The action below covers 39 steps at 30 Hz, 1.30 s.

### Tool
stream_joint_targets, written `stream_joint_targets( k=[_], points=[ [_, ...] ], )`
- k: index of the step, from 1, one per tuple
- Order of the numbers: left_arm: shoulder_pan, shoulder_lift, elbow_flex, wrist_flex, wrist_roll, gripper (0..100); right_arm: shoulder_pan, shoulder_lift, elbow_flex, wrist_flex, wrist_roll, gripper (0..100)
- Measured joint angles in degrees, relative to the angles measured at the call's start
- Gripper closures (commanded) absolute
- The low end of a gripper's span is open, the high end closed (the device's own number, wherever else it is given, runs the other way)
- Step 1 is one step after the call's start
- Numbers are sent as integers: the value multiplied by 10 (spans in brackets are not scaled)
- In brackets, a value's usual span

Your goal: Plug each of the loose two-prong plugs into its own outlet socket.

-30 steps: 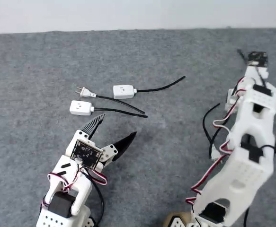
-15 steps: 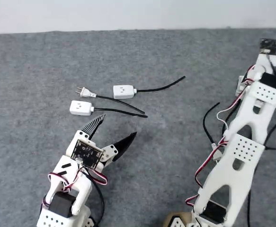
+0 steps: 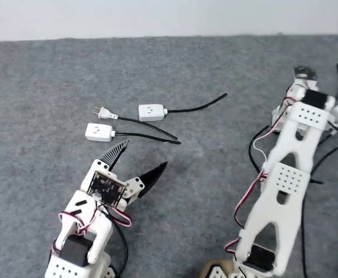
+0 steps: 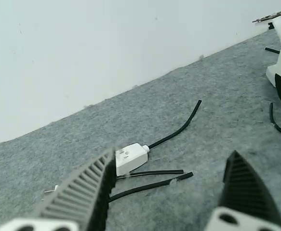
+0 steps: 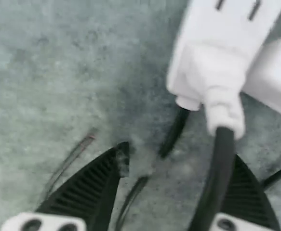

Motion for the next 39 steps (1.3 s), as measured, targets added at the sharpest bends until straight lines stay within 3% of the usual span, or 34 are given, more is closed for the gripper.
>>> stream_joint_targets(
  k=[7, 15, 28, 39],
  points=[
    [0, 0, 0, 0, 0, 651, -19, -76, 0, 1, -6, 715],
    [0, 0, 0, 0, 0, 651, -24, -172, 38, 1, -7, 864],
    [0, 0, 0, 0, 0, 651, -126, -528, 523, 1, -9, 830],
    [0, 0, 0, -4, 0, 651, -142, -717, 716, 1, -9, 829]
  ],
)
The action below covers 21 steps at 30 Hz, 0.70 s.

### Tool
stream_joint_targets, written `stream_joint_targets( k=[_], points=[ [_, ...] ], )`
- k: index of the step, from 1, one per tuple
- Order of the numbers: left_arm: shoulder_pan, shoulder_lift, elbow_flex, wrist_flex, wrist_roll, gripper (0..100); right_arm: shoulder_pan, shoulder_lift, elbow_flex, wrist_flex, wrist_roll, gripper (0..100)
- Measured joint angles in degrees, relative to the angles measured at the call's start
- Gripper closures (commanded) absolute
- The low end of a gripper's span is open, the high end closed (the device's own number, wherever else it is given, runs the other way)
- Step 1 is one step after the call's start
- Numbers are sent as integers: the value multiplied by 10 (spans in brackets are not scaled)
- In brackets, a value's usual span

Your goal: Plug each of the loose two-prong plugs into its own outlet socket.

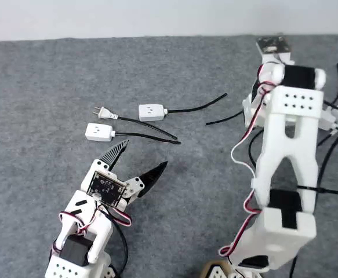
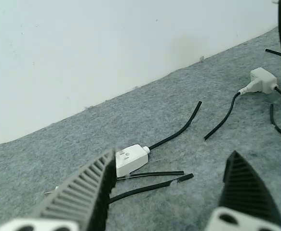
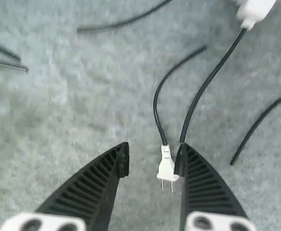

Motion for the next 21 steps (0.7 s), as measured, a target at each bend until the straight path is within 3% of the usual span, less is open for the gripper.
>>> stream_joint_targets(
  k=[9, 21],
  points=[
    [0, 0, 0, 0, 0, 651, -35, -134, 190, -13, 0, 829],
    [-16, 0, 0, 0, -4, 651, -120, -319, 614, -358, -12, 832]
  ],
)
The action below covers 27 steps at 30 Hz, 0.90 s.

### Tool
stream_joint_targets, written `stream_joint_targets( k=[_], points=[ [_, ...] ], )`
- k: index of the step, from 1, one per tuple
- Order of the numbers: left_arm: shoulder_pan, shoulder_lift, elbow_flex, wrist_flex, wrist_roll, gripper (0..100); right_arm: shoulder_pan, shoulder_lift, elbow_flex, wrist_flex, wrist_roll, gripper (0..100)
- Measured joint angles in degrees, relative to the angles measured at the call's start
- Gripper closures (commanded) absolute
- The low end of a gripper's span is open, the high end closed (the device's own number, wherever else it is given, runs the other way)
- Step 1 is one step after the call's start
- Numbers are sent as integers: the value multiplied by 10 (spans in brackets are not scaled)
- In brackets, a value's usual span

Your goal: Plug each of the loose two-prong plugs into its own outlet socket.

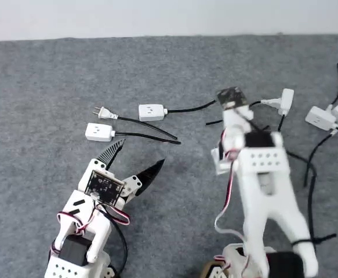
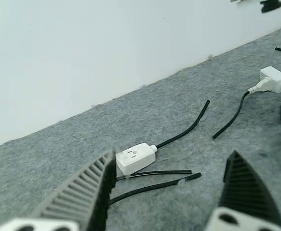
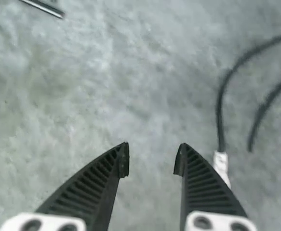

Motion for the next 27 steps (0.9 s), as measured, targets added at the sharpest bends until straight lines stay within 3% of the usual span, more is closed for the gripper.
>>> stream_joint_targets(
  k=[4, 9, 14, 21, 27],
  points=[
    [-18, 0, -4, 1, 0, 652, -38, -48, 69, -87, -52, 832],
    [-99, 0, -9, 37, 0, 656, -44, -76, 96, -119, -65, 831],
    [-178, 0, -25, 106, 0, 744, -44, -79, 118, -135, -68, 832],
    [-218, 0, -84, 223, 0, 805, -44, -82, 184, -200, -68, 832],
    [-249, 0, -111, 264, 11, 806, -44, -83, 186, -211, -68, 832]
  ],
)
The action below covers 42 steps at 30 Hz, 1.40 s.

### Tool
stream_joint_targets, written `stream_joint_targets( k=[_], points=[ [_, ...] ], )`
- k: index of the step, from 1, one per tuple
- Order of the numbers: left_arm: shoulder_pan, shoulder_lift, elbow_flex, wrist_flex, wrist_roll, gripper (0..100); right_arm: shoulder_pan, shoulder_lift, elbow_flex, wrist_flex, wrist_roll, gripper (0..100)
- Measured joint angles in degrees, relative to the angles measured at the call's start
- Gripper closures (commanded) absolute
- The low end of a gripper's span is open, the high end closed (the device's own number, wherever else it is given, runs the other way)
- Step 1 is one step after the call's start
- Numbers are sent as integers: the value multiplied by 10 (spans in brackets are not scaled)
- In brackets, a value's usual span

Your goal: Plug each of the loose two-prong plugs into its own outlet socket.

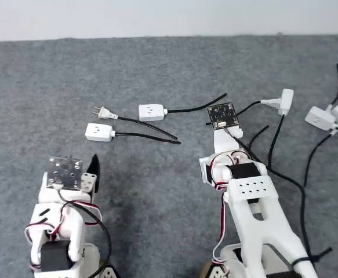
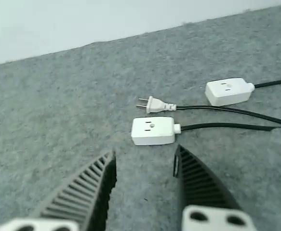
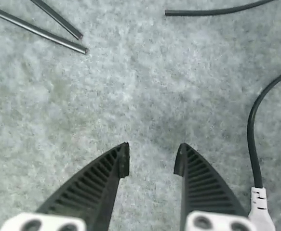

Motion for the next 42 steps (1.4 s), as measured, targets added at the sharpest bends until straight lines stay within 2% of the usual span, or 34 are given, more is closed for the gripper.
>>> stream_joint_targets(
  k=[9, 14, 32, 36, 42],
  points=[
    [-74, 0, -3, 1, 6, 981, 0, 0, 0, 0, 0, 832],
    [-103, 0, -3, 1, 6, 983, -1, 0, 0, 0, 0, 832],
    [-104, 0, 3, 1, 6, 981, 0, 0, 11, -1, 0, 830],
    [-104, 0, 3, 1, 6, 934, -1, 0, 11, -1, 0, 832],
    [-104, 0, 13, 1, 6, 757, 0, 0, 11, -1, 0, 833]
  ],
)
